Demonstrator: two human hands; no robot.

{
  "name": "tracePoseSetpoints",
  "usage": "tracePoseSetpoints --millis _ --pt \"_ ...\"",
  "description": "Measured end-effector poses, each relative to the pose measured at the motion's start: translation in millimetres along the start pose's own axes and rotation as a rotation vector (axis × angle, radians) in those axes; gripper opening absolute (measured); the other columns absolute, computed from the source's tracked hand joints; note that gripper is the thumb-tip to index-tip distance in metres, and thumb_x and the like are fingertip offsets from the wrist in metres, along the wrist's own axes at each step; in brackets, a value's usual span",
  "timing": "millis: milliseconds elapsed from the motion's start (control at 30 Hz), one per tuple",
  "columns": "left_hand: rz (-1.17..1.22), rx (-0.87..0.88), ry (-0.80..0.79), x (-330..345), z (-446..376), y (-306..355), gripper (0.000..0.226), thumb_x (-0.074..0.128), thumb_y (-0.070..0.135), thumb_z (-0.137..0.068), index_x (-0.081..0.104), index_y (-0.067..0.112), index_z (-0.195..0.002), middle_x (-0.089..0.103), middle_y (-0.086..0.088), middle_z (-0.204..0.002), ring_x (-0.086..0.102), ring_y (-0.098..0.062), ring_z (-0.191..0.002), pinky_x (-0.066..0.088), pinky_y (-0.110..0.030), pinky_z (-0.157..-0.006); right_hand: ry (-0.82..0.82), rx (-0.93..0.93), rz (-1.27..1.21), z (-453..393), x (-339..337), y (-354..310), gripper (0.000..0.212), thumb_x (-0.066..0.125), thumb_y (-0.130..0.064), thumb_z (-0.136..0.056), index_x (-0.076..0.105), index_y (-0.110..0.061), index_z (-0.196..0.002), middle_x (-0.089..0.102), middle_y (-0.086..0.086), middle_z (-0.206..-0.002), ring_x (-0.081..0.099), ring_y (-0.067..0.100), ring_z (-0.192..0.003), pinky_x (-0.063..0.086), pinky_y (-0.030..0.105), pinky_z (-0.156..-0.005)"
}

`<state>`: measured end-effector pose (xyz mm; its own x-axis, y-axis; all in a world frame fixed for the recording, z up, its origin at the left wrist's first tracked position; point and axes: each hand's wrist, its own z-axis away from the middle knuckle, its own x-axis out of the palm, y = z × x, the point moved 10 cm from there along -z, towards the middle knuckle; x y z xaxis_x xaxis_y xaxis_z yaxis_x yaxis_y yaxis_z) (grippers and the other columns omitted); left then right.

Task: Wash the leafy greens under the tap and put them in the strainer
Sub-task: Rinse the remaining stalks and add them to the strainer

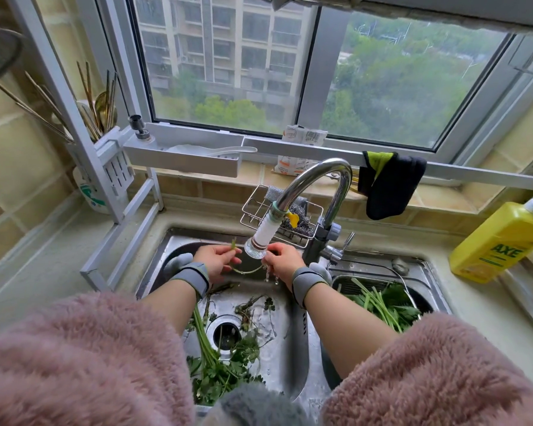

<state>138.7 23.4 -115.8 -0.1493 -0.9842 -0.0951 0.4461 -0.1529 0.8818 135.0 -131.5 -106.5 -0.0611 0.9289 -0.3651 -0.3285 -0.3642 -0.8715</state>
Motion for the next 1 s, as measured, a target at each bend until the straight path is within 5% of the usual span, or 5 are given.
tracePoseSetpoints --millis 100,267,400,633,1000 --pt "-0.074 -0.006 -0.059 13.2 -0.8 -4.9 0.019 0.045 0.006 -0.097 0.063 0.004 -0.103 0.062 -0.006 -0.079 0.057 -0.022 -0.078 0.054 -0.036 -0.075 -0.027 -0.024 -0.052 2.3 4.8 -6.5 0.023 0.054 -0.004 -0.088 0.064 -0.001 -0.109 0.053 -0.005 -0.065 0.042 0.004 -0.054 0.033 0.014 -0.049" --pt "-0.152 0.045 -0.078 25.8 -0.8 -3.2 0.02 0.057 0.005 -0.09 0.067 -0.008 -0.103 0.065 0.002 -0.054 0.056 -0.019 -0.065 0.051 -0.028 -0.069 -0.111 -0.093 -0.019 9.7 12.9 -12.8 0.017 0.063 -0.022 -0.087 0.062 -0.021 -0.07 0.053 -0.003 -0.062 0.04 0.006 -0.052 0.031 0.018 -0.05" --pt "-0.187 0.051 -0.101 29.8 1.9 -2.2 0.022 0.063 0.008 -0.086 0.068 -0.007 -0.102 0.067 -0.012 -0.075 0.06 -0.027 -0.08 0.051 -0.042 -0.089 -0.078 -0.143 0.0 11.1 10.4 -17.6 0.022 0.066 -0.019 -0.086 0.06 -0.023 -0.065 0.055 -0.013 -0.047 0.044 -0.003 -0.046 0.035 0.013 -0.049" --pt "-0.215 0.019 -0.132 31.6 3.1 -6.9 0.022 0.065 -0.003 -0.083 0.066 -0.007 -0.104 0.063 -0.012 -0.077 0.058 -0.019 -0.07 0.054 -0.028 -0.073 0.015 -0.136 0.205 2.2 2.6 -14.8 0.036 0.052 -0.013 -0.093 0.047 -0.023 -0.059 0.044 -0.007 -0.056 0.035 0.006 -0.053 0.03 0.021 -0.051" --pt "-0.17 -0.111 -0.06 8.6 11.4 -21.7 0.012 0.062 -0.002 -0.085 0.061 0.003 -0.074 0.06 -0.012 -0.069 0.058 -0.017 -0.06 0.054 -0.02 -0.05 -0.053 -0.096 0.074 3.4 6.8 -14.4 0.02 0.046 -0.001 -0.095 0.059 0.011 -0.105 0.058 0.002 -0.066 0.057 0.011 -0.06 0.054 0.023 -0.068"
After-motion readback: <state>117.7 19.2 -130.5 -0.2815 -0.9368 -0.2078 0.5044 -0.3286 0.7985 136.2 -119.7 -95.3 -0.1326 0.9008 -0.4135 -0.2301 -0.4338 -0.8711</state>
